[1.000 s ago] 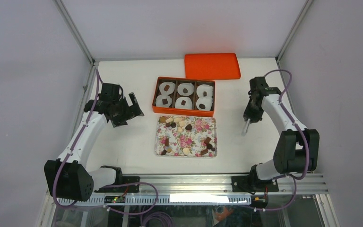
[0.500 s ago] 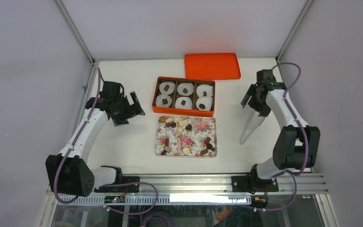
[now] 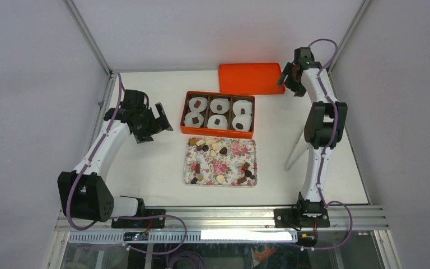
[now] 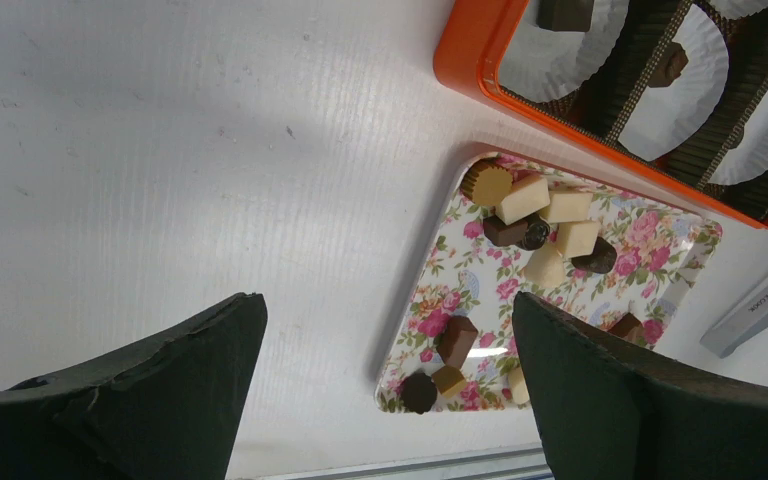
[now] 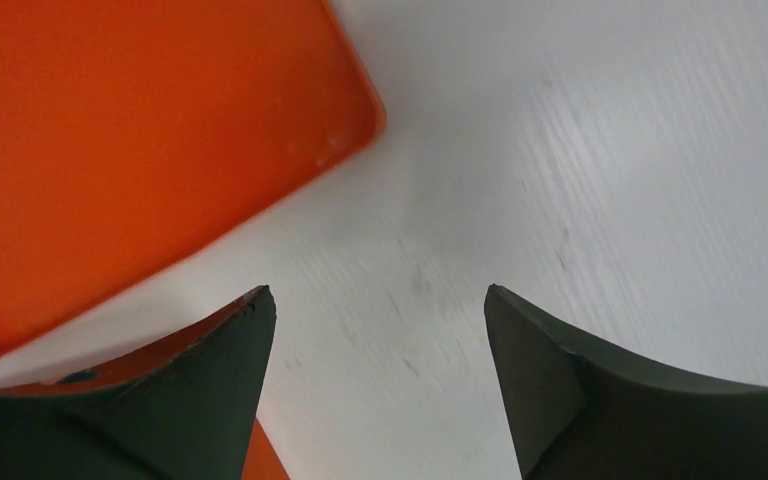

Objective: Pack the chocolate

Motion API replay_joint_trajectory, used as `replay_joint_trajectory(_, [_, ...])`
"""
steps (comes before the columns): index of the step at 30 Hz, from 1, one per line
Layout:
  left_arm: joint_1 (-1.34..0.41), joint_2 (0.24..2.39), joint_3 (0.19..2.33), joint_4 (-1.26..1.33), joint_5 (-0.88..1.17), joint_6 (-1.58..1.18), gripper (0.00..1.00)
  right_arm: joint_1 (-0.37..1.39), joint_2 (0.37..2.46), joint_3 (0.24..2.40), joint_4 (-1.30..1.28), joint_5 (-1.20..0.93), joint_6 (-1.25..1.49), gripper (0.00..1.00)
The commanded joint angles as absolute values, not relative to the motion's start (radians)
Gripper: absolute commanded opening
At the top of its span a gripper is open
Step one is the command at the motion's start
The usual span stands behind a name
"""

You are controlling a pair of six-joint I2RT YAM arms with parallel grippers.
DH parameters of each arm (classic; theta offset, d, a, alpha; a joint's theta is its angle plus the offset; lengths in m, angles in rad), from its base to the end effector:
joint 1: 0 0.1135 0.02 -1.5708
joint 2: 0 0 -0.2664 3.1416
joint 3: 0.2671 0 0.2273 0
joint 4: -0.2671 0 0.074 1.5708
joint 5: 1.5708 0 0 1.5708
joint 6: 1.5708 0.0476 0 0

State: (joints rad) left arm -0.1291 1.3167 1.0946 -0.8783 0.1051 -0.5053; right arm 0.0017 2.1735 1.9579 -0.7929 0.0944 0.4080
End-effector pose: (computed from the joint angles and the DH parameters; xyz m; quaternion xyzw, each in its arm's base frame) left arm 0.2325 -0.0352 0.2734 -0.1696 0.9563 -0.1211 0.2052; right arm 0.4627 -0.0037 0.2420 0.2064 0.9373 0.0120 0.2806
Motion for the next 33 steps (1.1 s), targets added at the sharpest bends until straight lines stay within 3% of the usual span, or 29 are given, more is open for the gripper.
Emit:
replay_joint_trajectory(1, [-0.120, 1.348, 1.150, -0.839, 0.109, -0.489, 0.99, -0.015, 2.373, 2.269, -0.829, 0.106, 0.385, 0.80])
replay_joint_trajectory(4, [-0.118, 1.373, 1.162, -0.839, 0.105, -0.489, 0.99, -0.016, 2.522, 2.452, -0.863, 0.120, 0.394, 0.80])
replay_joint_trajectory(8, [-0.118, 1.406, 1.178, -0.839, 0.102, -0.489, 0.99, -0.015, 2.612, 2.512, -0.819, 0.147, 0.405, 0.77])
replay_joint_trajectory(11, [-0.118, 1.430, 1.191, -0.838, 0.097, -0.488, 0.99, -0.016, 2.640, 2.511, -0.799, 0.138, 0.412, 0.67])
replay_joint_trajectory(13, [-0.118, 1.447, 1.197, -0.837, 0.095, -0.488, 0.99, -0.015, 2.642, 2.496, -0.795, 0.137, 0.418, 0.55])
replay_joint_trajectory(18, [-0.118, 1.475, 1.211, -0.836, 0.101, -0.483, 0.99, -0.018, 2.581, 2.385, -0.753, 0.142, 0.436, 0.00])
replay_joint_trajectory(33, [-0.118, 1.421, 1.207, -0.837, 0.183, -0.459, 0.99, -0.077, 2.101, 1.910, -0.617, 0.092, 0.502, 0.00])
